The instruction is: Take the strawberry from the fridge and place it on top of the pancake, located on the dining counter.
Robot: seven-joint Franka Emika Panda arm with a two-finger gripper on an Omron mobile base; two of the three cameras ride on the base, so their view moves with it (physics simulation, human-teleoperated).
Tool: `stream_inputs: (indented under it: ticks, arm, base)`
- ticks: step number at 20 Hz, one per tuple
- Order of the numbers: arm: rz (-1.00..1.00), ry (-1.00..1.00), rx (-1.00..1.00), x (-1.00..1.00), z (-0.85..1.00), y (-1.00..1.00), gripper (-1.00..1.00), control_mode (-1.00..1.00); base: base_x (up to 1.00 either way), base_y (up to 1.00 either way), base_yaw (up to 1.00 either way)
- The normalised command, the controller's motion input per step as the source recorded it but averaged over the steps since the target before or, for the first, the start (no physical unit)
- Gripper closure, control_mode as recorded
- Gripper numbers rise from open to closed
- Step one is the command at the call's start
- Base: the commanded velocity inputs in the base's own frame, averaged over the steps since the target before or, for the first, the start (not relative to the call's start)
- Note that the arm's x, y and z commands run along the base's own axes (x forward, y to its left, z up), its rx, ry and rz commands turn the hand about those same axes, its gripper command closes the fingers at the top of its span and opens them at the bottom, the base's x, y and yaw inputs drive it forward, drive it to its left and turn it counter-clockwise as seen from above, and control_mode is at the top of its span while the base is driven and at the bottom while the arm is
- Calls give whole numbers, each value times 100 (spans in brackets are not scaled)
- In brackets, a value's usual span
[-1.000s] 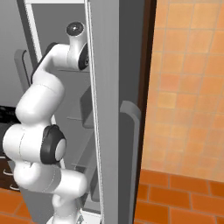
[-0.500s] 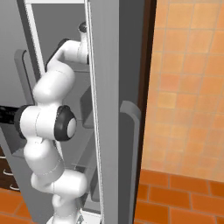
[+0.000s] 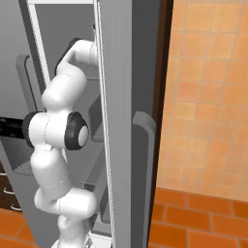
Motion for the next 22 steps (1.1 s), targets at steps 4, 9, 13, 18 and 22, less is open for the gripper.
stream_inputs:
  ticks: [4,9,13,18,22]
  arm:
    - [0,0,0,6,-18,11,100,-100]
    - [-7,-2,7,-29,-28,1,100,-100]
    - [-7,-39,0,-67,8,10,100,-100]
    - [-9,-42,0,-77,22,2,100,-100]
    - [-7,-32,-1,-59,26,6,100,-100]
  base:
    - [0,0,0]
    - [0,0,0]
    - [0,0,0]
    - [0,0,0]
    - [0,0,0]
